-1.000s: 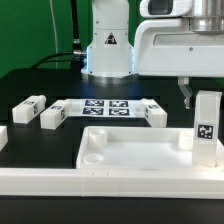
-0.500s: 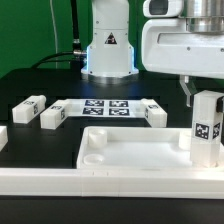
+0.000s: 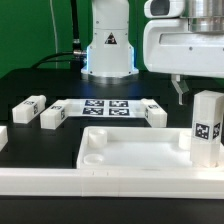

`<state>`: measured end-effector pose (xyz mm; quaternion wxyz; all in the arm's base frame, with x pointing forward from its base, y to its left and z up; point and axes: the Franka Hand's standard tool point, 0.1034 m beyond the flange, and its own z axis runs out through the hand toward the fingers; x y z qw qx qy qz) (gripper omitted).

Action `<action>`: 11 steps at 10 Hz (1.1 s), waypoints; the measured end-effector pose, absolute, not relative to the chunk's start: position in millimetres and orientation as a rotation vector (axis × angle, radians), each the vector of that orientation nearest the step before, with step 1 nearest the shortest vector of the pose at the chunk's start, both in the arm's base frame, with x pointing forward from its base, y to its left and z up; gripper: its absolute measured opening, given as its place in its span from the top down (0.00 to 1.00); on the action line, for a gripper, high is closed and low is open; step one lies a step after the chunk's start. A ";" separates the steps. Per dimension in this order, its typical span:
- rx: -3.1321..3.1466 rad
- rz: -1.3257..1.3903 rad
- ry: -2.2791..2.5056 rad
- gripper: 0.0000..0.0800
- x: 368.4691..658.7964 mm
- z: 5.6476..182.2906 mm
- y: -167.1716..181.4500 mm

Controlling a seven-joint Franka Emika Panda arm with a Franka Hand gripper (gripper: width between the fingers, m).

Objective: Assemble desk

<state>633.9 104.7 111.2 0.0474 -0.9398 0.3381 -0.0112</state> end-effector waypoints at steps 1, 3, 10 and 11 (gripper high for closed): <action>-2.928 -0.044 0.854 0.19 633.1 110.5 106.4; -2.976 -0.052 0.677 0.19 633.0 110.4 106.8; -3.084 -0.142 -0.295 0.19 636.5 109.9 105.6; -3.079 -0.142 -0.412 0.19 635.5 108.7 105.1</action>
Offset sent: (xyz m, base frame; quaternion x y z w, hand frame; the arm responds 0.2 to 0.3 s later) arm 0.0000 0.0000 0.0000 0.0000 0.0000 -0.1938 0.9810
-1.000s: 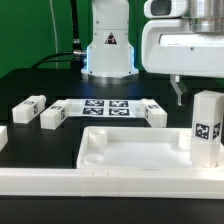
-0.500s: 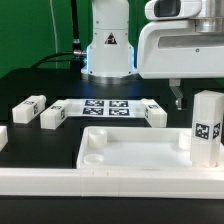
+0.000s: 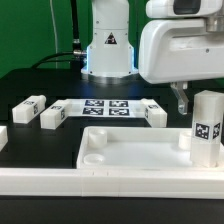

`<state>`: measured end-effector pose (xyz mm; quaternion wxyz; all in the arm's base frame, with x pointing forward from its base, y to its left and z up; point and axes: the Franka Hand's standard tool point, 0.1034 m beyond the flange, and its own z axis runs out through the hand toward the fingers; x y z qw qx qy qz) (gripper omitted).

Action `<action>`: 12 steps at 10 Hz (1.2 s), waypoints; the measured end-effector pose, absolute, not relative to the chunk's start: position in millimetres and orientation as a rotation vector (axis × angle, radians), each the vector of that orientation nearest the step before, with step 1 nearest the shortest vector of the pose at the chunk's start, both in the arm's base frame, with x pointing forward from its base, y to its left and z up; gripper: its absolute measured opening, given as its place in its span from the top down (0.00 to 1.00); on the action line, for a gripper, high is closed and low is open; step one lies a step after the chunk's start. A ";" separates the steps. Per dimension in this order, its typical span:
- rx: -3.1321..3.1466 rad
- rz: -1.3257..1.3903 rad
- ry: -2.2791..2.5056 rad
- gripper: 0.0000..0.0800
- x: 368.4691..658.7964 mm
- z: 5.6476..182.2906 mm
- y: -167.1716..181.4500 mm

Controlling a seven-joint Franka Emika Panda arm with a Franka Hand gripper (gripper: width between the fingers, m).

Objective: Assemble desk

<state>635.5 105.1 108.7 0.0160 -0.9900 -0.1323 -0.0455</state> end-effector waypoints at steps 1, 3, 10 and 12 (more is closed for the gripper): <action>-3.077 -0.146 -0.459 0.19 635.8 109.0 105.7; -3.042 -0.150 -0.725 0.19 636.4 109.1 103.4; -3.012 -0.149 -0.900 0.60 636.7 109.1 102.3; -3.018 -0.149 -0.877 0.64 636.7 109.1 102.1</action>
Offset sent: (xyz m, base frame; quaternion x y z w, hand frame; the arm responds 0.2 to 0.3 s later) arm -0.0003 -0.0014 0.0037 -0.0194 0.0003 -0.2175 0.9759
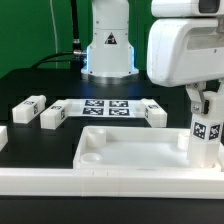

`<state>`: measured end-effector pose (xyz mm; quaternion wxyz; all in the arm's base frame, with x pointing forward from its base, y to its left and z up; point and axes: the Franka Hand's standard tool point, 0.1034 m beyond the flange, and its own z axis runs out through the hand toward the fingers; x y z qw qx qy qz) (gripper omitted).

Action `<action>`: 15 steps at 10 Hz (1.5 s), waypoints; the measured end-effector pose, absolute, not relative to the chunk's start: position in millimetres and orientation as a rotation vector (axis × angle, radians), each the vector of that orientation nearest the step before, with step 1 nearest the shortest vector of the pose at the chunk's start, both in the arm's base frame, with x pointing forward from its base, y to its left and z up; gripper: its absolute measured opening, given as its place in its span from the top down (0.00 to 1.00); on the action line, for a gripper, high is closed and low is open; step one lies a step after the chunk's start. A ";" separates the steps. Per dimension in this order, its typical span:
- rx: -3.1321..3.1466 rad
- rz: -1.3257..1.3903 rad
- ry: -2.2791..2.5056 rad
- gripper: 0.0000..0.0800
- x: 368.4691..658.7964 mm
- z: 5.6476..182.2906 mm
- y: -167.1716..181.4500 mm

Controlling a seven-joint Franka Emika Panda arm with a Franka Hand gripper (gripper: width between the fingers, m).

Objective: Assemble desk

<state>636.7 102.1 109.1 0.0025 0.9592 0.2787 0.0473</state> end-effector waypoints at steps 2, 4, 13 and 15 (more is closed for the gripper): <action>3.061 0.149 0.705 0.64 636.5 109.0 102.7; 3.128 0.148 0.452 0.64 636.4 108.9 102.2; 3.066 0.109 -0.999 0.64 636.0 107.9 99.9; 3.009 0.094 -1.198 0.64 636.4 108.0 98.1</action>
Offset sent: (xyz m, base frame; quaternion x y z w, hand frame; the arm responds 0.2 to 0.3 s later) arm -0.0027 -0.0008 0.0026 0.0285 -0.0030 0.2633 0.9643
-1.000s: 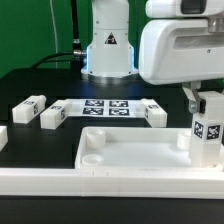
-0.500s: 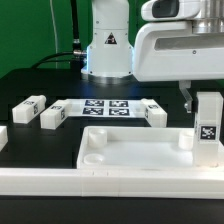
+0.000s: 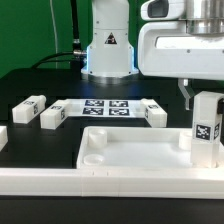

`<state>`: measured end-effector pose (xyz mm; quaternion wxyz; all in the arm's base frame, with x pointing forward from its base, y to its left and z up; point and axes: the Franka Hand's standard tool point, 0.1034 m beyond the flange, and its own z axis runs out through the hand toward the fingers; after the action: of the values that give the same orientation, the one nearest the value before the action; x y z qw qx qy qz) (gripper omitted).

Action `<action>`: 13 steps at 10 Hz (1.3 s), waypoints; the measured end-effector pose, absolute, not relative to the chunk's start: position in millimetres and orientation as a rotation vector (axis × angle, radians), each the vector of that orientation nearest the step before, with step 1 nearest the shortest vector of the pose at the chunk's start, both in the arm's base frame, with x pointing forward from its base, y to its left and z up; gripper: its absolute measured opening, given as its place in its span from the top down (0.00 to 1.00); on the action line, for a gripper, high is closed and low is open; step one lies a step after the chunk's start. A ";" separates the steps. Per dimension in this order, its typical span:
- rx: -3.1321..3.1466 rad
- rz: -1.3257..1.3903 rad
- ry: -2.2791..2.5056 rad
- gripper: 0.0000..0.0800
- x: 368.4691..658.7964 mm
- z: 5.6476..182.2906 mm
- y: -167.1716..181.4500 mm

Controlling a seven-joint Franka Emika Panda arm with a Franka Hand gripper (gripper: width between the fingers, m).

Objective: Assemble desk

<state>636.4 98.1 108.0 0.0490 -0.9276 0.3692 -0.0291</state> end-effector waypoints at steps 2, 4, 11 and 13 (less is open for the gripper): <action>-2.752 -0.074 1.276 0.64 636.4 108.1 97.6; -2.764 -0.076 1.249 0.49 636.5 108.0 98.1; -3.029 -0.135 0.427 0.19 638.7 112.0 98.6; -3.058 -0.147 0.210 0.19 639.5 113.0 100.5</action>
Offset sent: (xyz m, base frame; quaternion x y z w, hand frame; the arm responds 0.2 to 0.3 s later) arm 0.0000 0.0000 0.0000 0.0000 0.0000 0.0000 1.0000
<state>639.5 100.5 113.0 0.0366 -0.9958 0.0685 -0.0478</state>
